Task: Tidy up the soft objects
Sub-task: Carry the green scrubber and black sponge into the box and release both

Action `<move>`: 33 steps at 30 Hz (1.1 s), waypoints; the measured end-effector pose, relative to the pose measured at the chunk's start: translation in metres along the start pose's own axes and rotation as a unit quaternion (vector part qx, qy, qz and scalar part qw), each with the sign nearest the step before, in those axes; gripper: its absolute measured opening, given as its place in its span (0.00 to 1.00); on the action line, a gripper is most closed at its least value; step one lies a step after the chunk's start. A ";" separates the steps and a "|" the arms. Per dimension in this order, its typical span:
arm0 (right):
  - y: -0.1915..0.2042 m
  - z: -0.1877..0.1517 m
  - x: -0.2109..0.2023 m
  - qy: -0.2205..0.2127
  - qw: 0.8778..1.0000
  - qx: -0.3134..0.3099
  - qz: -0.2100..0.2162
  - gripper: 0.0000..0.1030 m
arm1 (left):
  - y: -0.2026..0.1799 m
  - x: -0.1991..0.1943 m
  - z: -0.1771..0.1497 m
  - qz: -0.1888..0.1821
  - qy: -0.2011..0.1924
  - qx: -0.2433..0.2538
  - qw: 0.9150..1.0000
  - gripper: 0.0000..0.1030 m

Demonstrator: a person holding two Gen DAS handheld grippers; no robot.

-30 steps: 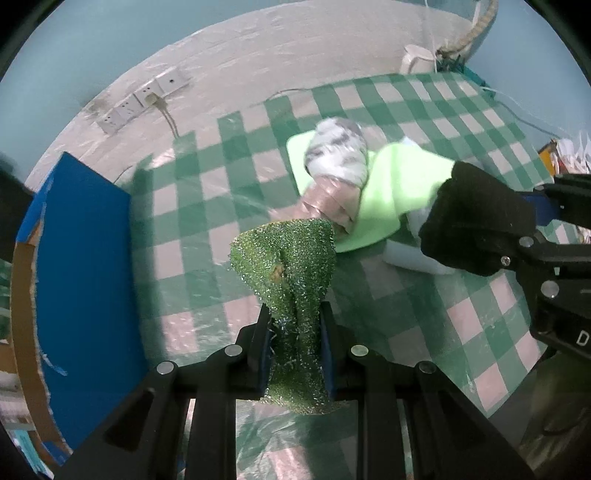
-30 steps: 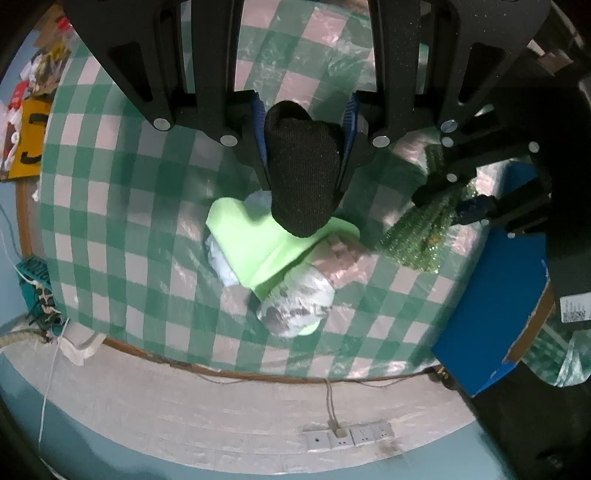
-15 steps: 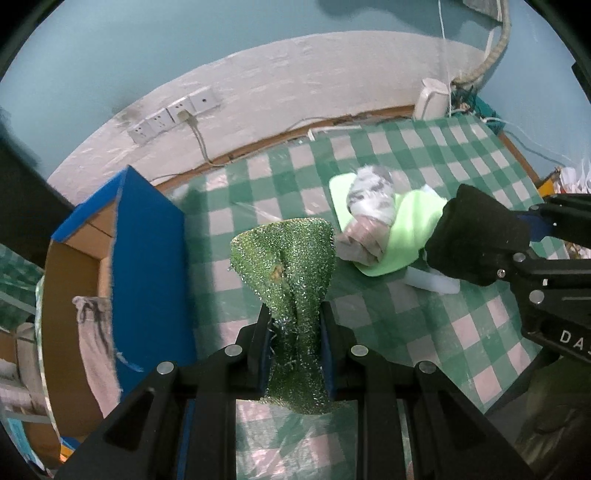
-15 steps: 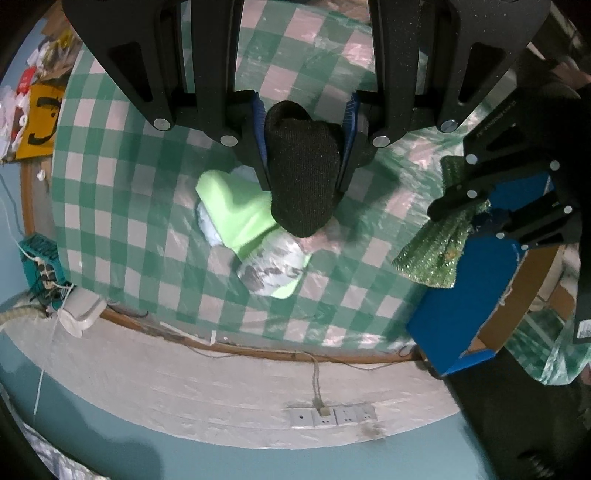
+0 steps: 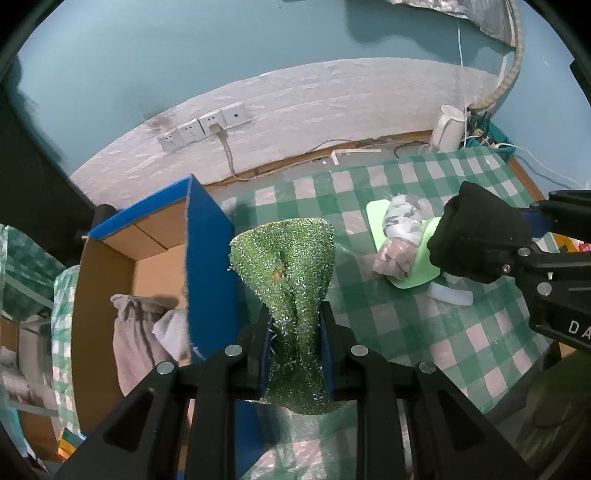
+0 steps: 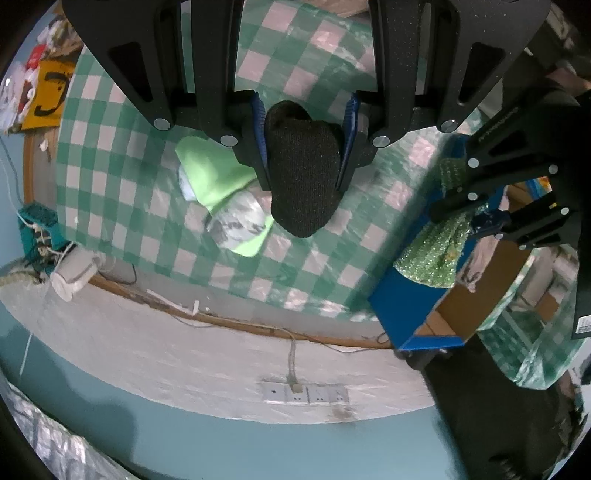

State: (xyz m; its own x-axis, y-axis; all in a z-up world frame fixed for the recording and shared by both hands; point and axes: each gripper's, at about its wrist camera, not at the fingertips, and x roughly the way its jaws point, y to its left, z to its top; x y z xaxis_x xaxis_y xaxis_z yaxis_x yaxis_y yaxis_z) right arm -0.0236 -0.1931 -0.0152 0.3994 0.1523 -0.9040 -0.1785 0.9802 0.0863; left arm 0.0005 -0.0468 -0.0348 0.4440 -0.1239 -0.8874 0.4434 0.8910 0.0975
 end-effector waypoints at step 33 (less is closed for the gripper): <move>0.124 0.067 0.018 -0.013 0.994 -0.098 0.043 0.31 | 0.129 -0.028 -0.033 0.038 -0.019 -0.120 0.992 0.22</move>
State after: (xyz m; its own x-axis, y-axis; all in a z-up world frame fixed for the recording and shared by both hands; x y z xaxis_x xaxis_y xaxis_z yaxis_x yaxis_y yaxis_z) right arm 0.0215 -0.0607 0.0076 0.3986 0.2394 -0.8853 -0.3840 0.9202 0.0759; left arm 0.0196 0.0856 -0.0125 0.4994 -0.0646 -0.8640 0.2120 0.9760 0.0496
